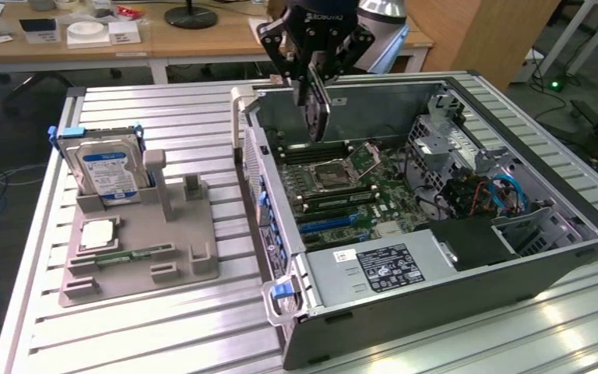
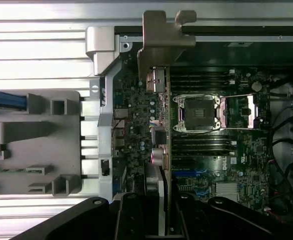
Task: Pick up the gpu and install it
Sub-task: 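Pick up the gpu and move the gpu toward the slot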
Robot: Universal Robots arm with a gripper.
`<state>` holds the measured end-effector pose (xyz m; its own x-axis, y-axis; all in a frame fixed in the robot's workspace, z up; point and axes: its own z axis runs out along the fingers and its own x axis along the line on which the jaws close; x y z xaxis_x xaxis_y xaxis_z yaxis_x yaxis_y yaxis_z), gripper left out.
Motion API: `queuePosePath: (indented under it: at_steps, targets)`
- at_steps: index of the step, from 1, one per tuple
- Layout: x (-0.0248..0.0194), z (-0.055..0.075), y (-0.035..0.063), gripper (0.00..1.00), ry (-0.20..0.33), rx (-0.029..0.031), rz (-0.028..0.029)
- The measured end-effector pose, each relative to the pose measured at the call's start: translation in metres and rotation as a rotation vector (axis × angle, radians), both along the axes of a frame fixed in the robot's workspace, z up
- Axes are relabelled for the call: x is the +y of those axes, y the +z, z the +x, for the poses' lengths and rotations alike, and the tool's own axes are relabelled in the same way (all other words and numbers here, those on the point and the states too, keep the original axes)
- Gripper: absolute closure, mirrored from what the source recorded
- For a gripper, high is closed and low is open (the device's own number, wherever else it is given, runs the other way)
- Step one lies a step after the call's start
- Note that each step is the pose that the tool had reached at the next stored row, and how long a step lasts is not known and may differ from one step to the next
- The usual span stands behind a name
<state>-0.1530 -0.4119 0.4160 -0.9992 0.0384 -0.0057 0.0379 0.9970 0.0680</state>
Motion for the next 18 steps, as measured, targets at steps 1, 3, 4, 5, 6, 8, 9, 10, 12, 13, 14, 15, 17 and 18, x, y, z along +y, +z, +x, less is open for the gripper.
queuePosePath:
  at_steps: [1,3,4,5,6,8,9,10,12,13,14,15,17,18]
  targets:
    - [0.0,0.003,-0.0001,0.72,0.0,-0.0001,0.0001]
    - [0.0,0.009,-0.0001,0.72,0.0,-0.0001,0.0]
    - [0.0,0.012,0.0,0.72,0.0,0.0,0.0]
    - [0.0,0.015,0.0,0.72,0.0,0.0,0.0]
    - [0.0,0.018,-0.0001,0.72,0.0,0.0,0.0]
    - [0.0,0.023,-0.0001,0.72,0.0,0.0,0.0]
    - [0.0,0.026,-0.0001,0.72,0.0,0.0,0.0]
    - [0.0,0.029,-0.0001,0.72,0.0,0.0,0.0]
    - [0.0,0.035,-0.0001,0.72,0.0,-0.0001,0.0]
    - [0.0,0.038,-0.0001,0.72,0.0,-0.0001,0.0]
    - [0.0,0.046,-0.0002,0.72,0.0,0.0,0.0]
    - [0.0,0.05,-0.0002,0.72,0.0,-0.0001,0.0]
    - [0.0,0.055,-0.0002,0.72,0.0,-0.0001,0.0]
    - [0.0,0.058,-0.0002,0.72,0.0,0.0,0.0]
